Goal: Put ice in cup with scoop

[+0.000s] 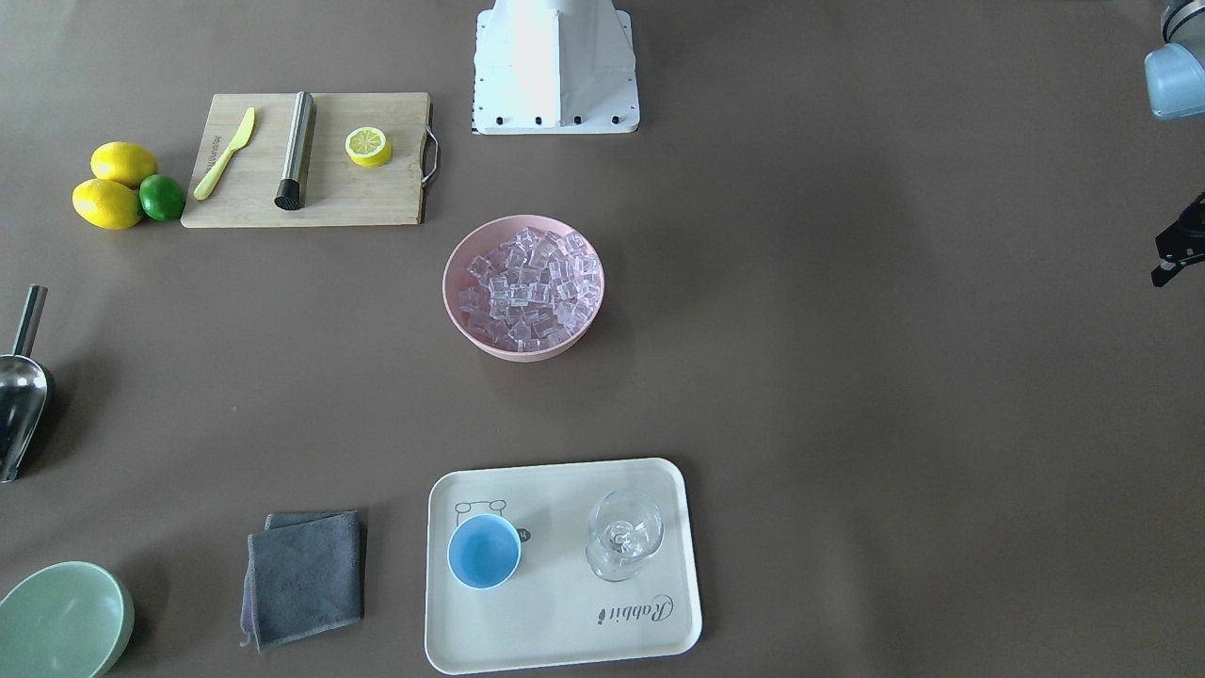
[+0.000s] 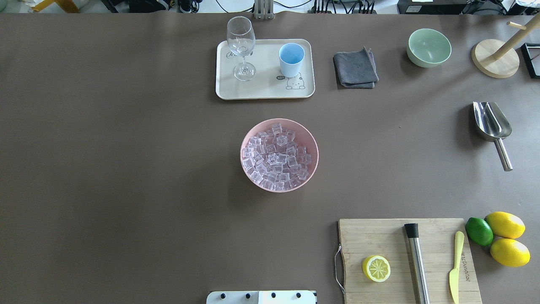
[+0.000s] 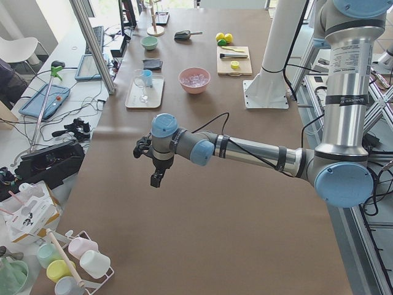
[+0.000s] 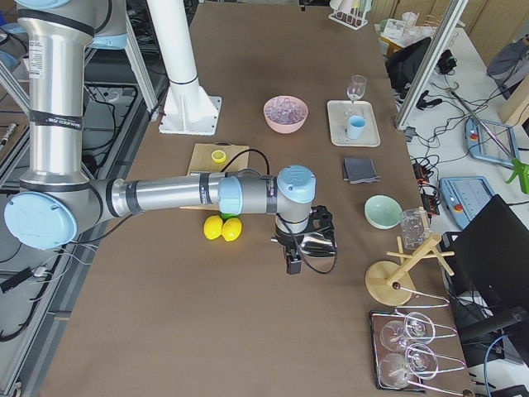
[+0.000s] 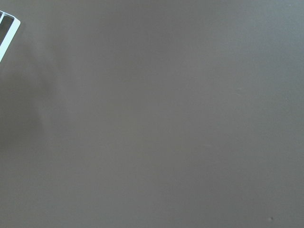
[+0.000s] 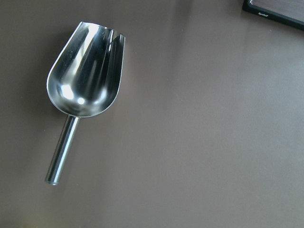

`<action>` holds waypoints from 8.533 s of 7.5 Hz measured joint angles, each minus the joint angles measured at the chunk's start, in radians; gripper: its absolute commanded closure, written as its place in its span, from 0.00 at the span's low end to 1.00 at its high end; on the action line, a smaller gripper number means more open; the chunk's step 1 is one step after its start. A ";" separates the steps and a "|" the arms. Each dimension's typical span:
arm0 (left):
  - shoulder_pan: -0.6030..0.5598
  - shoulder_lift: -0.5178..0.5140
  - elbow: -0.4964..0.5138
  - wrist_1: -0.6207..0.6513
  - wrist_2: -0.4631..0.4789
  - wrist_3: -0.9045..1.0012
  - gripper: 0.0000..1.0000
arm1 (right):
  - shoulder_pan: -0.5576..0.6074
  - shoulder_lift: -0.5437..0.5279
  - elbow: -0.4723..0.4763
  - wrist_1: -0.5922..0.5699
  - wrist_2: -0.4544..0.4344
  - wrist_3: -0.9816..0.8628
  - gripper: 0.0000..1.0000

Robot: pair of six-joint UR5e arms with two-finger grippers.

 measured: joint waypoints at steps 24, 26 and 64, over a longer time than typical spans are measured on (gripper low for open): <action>0.755 -0.449 0.019 -0.227 0.152 0.383 0.02 | -0.546 -0.126 -0.173 0.924 -0.235 1.194 1.00; 0.761 -0.474 0.064 -0.270 0.137 0.389 0.02 | -0.547 -0.143 -0.140 0.916 -0.207 1.169 1.00; 0.821 -0.632 0.328 -0.526 0.161 0.184 0.03 | -1.011 1.023 -0.034 -0.914 -0.690 -0.165 1.00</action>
